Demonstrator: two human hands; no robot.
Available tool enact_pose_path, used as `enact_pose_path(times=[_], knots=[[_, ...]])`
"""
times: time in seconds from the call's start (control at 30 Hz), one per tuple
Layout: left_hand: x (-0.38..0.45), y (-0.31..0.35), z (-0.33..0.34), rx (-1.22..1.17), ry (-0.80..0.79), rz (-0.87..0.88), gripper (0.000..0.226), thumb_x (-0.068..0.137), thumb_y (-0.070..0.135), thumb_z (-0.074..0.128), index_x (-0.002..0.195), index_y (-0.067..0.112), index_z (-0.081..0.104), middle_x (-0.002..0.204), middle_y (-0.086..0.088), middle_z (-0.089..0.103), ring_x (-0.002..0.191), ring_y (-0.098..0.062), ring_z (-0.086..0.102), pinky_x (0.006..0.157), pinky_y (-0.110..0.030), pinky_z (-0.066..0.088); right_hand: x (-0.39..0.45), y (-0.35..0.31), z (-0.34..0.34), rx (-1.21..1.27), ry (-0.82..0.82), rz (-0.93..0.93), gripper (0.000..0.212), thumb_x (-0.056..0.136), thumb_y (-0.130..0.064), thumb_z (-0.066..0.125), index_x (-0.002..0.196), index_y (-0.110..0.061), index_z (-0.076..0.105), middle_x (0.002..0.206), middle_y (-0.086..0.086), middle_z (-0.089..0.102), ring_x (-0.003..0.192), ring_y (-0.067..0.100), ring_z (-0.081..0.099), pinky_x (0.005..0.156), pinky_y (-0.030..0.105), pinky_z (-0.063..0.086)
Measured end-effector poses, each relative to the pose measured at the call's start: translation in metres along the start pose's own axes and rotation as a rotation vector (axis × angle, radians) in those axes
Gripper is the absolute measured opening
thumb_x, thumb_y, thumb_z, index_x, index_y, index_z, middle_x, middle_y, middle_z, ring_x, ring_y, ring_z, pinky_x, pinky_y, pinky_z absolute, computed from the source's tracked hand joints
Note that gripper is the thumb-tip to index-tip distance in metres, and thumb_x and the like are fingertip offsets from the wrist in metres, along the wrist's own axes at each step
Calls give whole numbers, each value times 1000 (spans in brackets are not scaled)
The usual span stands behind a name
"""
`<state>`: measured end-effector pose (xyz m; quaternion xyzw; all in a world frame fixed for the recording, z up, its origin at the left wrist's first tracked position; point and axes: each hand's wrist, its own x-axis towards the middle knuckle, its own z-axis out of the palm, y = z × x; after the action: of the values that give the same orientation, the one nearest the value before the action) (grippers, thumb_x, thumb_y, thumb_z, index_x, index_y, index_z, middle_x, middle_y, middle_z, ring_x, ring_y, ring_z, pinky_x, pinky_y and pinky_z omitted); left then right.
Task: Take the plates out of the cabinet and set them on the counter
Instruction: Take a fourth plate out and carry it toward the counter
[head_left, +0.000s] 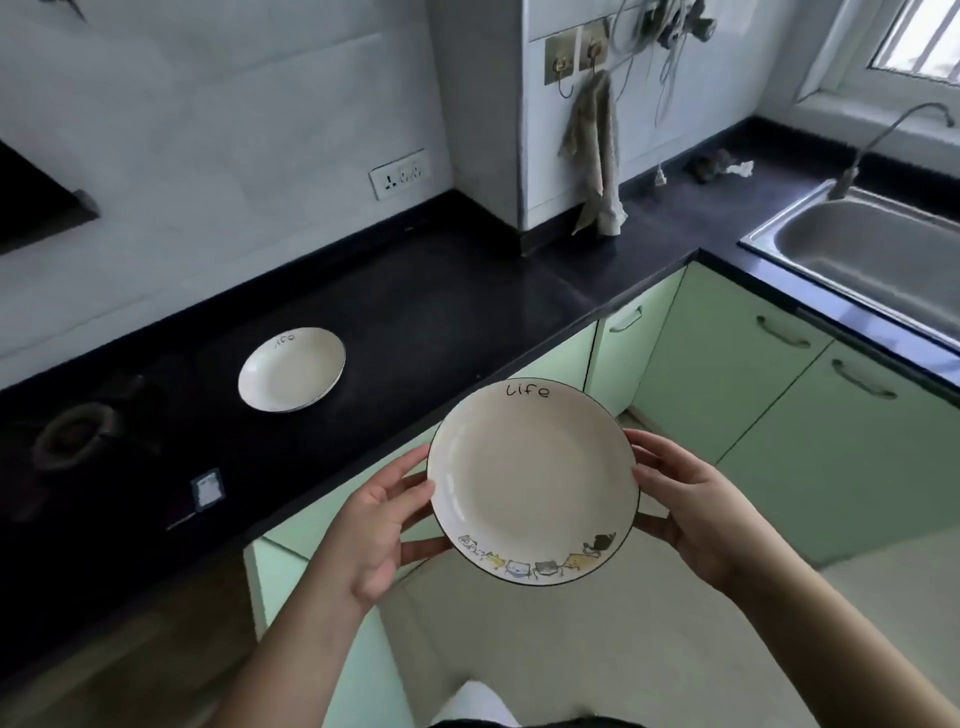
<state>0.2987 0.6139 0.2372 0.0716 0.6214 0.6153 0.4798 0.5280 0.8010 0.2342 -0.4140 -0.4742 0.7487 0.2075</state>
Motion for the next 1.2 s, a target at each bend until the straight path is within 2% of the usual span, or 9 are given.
enact_pose_path(times=[0.17, 0.3, 0.4, 0.63, 0.8, 0.93, 1.0, 1.07, 1.2], knots=[[35, 15, -28, -67, 102, 16, 37, 94, 6, 59, 120, 31, 68, 107, 4, 75, 95, -14, 70, 61, -38, 59, 65, -13, 37, -77, -62, 38, 30, 97, -9, 55, 115, -29, 68, 112, -9, 72, 101, 12, 67, 77, 40, 57], [78, 34, -55, -102, 142, 57, 36, 95, 9, 60, 119, 34, 69, 113, 3, 73, 104, -17, 67, 63, -39, 59, 122, -26, 78, -151, -111, 21, 34, 97, -8, 53, 104, -35, 73, 110, -10, 72, 95, 10, 69, 69, 33, 58], [109, 57, -70, -119, 131, 89, 37, 95, 9, 59, 119, 35, 68, 114, 5, 73, 100, -14, 69, 64, -37, 59, 162, -43, 106, -194, -127, 11, 34, 96, -8, 54, 106, -36, 72, 110, -12, 71, 91, 8, 69, 69, 33, 57], [182, 105, -99, -152, 119, 78, 37, 94, 8, 61, 117, 35, 71, 114, 5, 72, 102, -13, 69, 63, -39, 59, 235, -66, 141, -237, -99, 13, 36, 96, -7, 54, 109, -36, 71, 111, -6, 71, 102, 16, 67, 83, 44, 58], [223, 111, -104, -149, 114, 46, 37, 93, 11, 62, 111, 41, 72, 112, 9, 72, 102, -10, 68, 65, -39, 59, 274, -68, 149, -249, -106, 56, 38, 96, -5, 53, 106, -37, 72, 108, -6, 73, 94, 16, 69, 78, 41, 57], [267, 109, -99, -176, 160, -4, 37, 93, 12, 63, 114, 41, 70, 115, 10, 71, 108, -12, 66, 66, -39, 59, 324, -74, 153, -319, -95, 44, 38, 95, -4, 54, 101, -37, 72, 97, -5, 75, 77, 17, 70, 62, 28, 58], [286, 108, -95, -202, 189, -15, 38, 93, 10, 64, 116, 39, 70, 114, 10, 72, 108, -14, 66, 66, -39, 59, 351, -73, 155, -352, -77, 53, 35, 95, -4, 55, 106, -34, 70, 97, -4, 75, 81, 21, 73, 63, 37, 61], [308, 108, -91, -222, 228, -32, 39, 93, 8, 63, 117, 38, 70, 112, 9, 73, 107, -15, 67, 65, -38, 59, 382, -72, 157, -408, -71, 80, 32, 96, -6, 54, 111, -31, 67, 99, -2, 74, 87, 22, 72, 73, 44, 61], [348, 103, -83, -248, 308, -64, 40, 94, 9, 63, 117, 42, 69, 115, 11, 71, 104, -10, 67, 67, -38, 60, 441, -73, 163, -542, -87, 99, 30, 93, -9, 57, 113, -31, 65, 102, -3, 71, 86, 16, 71, 62, 30, 59]])
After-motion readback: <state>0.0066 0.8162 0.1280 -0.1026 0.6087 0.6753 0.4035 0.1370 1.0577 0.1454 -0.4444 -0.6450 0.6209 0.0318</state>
